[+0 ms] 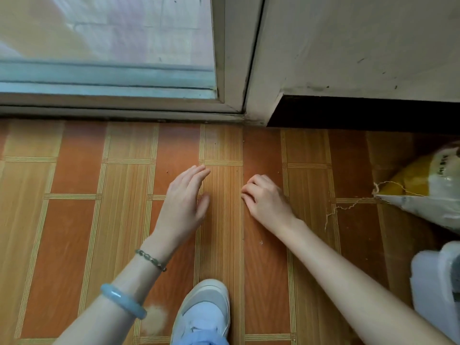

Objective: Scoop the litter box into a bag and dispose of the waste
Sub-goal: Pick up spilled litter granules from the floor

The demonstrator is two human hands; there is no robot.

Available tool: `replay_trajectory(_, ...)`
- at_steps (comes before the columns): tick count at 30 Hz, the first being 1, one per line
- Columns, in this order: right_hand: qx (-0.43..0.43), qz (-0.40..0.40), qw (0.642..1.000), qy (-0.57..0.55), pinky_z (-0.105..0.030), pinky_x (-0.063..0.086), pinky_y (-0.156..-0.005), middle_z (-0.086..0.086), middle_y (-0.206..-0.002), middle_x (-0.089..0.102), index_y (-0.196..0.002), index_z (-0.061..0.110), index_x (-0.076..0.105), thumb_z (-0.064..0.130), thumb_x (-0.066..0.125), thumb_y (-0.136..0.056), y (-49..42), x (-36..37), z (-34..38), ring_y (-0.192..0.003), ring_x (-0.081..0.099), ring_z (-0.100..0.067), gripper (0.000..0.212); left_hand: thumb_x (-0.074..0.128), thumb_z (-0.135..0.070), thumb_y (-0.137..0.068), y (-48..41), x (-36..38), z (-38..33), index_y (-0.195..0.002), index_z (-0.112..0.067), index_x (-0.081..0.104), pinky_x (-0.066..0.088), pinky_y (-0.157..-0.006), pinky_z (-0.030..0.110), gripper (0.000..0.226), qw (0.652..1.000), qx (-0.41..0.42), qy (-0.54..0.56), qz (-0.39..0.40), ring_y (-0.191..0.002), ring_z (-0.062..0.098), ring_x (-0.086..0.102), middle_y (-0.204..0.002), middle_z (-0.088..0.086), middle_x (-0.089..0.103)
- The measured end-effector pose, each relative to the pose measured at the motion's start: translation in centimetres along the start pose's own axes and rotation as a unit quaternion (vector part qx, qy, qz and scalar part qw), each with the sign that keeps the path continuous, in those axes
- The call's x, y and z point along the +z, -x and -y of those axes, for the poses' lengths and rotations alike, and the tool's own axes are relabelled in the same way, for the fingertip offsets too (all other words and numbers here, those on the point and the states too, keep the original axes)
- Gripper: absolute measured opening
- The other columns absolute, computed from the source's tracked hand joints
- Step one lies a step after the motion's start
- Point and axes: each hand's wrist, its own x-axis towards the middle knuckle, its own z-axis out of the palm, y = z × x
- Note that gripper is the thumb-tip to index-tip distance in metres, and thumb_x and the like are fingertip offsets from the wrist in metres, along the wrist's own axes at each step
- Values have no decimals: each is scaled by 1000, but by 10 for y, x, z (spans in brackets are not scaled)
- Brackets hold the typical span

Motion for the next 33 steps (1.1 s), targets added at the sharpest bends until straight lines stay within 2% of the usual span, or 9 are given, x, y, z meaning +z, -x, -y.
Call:
replay_trajectory(6,-29,0,999,-29,-28,50,-77,-7,-89,60,-90,4,65,7,65,-84,-10,-24,16,-86,54,-17,8,54,-11,-93,1,-2,-18,-130,-14,51,30,-107,21,37,981,-86,167,-41,-127,7,42,-129,-5,53)
replay_trajectory(8,-56,-11,997,-50,-23,46,-76,-5,-88,60,-89,6,64,12,65,-84,-18,-36,34,-85,53,-14,8,50,-9,-94,1,-5,-23,-124,-17,56,37,-102,18,32,941,-150,299,-49,-120,2,48,-126,-10,56)
replay_trajectory(10,-93,2,994,-59,-21,44,-76,-4,-87,59,-87,7,64,16,66,-83,-25,-43,55,-86,52,-14,9,43,-4,-95,-2,-10,-27,-116,-13,62,47,-92,21,30,845,-238,475,-60,-111,8,58,-117,-2,64)
replay_trajectory(11,-114,14,992,-60,-21,43,-76,-4,-87,59,-87,7,65,16,66,-83,-28,-44,65,-86,52,-15,10,39,-5,-95,-3,-12,-28,-112,-8,64,51,-86,22,30,769,-278,572,-69,-105,14,62,-110,4,67)
replay_trajectory(14,-183,54,980,-61,-20,43,-75,-3,-90,62,-85,6,66,19,64,-81,-35,-41,88,-85,54,-16,13,29,-16,-97,-3,-23,-24,-79,-4,73,55,-74,28,49,485,-320,810,-74,-86,22,66,-83,11,70)
replay_trajectory(16,-215,83,971,-59,-21,46,-74,-3,-93,63,-88,6,68,27,55,-85,-41,-39,96,-86,56,-16,25,27,-21,-97,0,-27,-19,-71,-4,74,57,-72,31,57,396,-320,858,-73,-82,23,69,-81,13,70)
replay_trajectory(19,-221,75,971,-58,-23,49,-76,-5,-96,62,-99,7,67,26,54,-88,-56,-41,97,-91,55,-15,27,29,-18,-97,8,-28,-11,-75,4,73,59,-68,30,54,363,-318,871,-93,-80,27,71,-86,20,70)
replay_trajectory(24,-150,42,984,-85,-26,52,-78,-4,-96,63,-100,8,68,15,63,-86,-88,-24,92,-88,57,-11,17,32,-20,-96,28,-37,18,-73,5,73,59,-65,29,53,377,-345,848,-139,-83,30,71,-88,23,71)
replay_trajectory(33,-85,79,992,-58,-28,49,-82,-3,-94,65,-94,10,71,14,65,-84,-107,49,99,-90,60,-16,13,29,-19,-94,48,-35,55,-88,8,72,55,-85,40,51,359,-364,841,-178,-102,34,66,-109,27,66)
